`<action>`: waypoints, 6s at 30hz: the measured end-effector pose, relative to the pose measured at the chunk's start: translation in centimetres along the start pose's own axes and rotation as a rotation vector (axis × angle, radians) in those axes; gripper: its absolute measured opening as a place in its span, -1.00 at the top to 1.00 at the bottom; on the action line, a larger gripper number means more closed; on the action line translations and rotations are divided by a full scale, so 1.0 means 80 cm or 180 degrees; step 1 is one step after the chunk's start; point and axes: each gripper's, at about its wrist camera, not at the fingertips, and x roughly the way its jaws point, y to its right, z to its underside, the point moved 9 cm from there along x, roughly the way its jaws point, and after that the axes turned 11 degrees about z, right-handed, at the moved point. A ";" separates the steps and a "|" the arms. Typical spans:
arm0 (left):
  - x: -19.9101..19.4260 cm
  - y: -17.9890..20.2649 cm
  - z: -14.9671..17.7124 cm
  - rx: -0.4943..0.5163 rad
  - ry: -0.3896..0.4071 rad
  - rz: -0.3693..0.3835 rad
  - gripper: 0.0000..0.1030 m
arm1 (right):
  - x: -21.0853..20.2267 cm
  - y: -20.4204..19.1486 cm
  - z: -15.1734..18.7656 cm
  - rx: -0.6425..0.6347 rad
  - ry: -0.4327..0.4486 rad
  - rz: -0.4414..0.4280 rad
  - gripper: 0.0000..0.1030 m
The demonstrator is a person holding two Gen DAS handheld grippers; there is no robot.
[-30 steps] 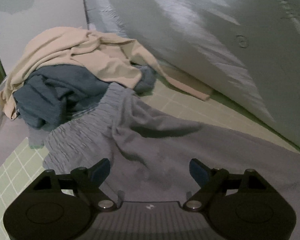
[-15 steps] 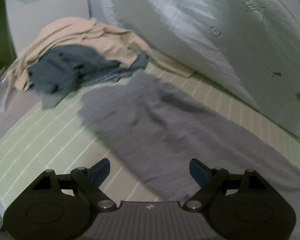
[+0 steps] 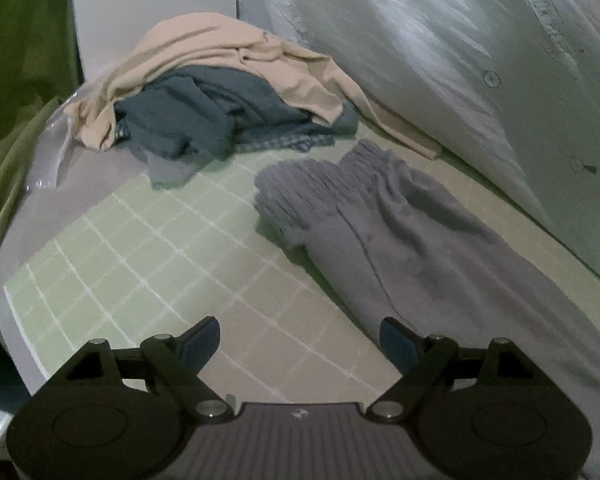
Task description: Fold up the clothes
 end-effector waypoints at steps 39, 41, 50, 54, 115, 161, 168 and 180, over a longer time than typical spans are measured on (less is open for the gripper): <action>0.238 -0.007 -0.162 0.1266 -0.0438 0.1247 0.58 | -0.104 -0.297 0.058 0.0030 -0.0381 -0.0521 -1.00; 0.224 -0.008 -0.170 0.1202 -0.0353 0.1303 0.72 | -0.105 -0.296 0.060 0.0044 -0.0382 -0.0531 -1.00; 0.104 -0.045 -0.190 0.0932 0.0076 0.1543 0.76 | -0.111 -0.289 0.066 -0.0060 -0.0314 -0.0667 -1.00; 0.083 -0.087 -0.154 0.0728 -0.0059 0.1395 0.76 | -0.114 -0.284 0.071 -0.0087 -0.0261 -0.0711 -1.00; 0.208 -0.062 -0.188 0.0588 -0.0064 0.0668 -0.22 | -0.213 -0.533 -0.067 -0.0462 0.0113 -0.1728 -0.15; 0.059 0.121 -0.123 0.0786 0.0186 0.1317 0.66 | -0.142 -0.182 0.062 0.0365 -0.0358 -0.1080 -0.68; 0.052 0.265 -0.011 0.1412 -0.0094 0.1492 0.65 | -0.098 -0.102 0.027 0.0355 -0.0268 -0.1040 -0.68; 0.060 0.295 0.065 0.1340 -0.0253 0.1403 -0.10 | -0.026 -0.050 0.001 0.0246 -0.0273 -0.1039 -0.68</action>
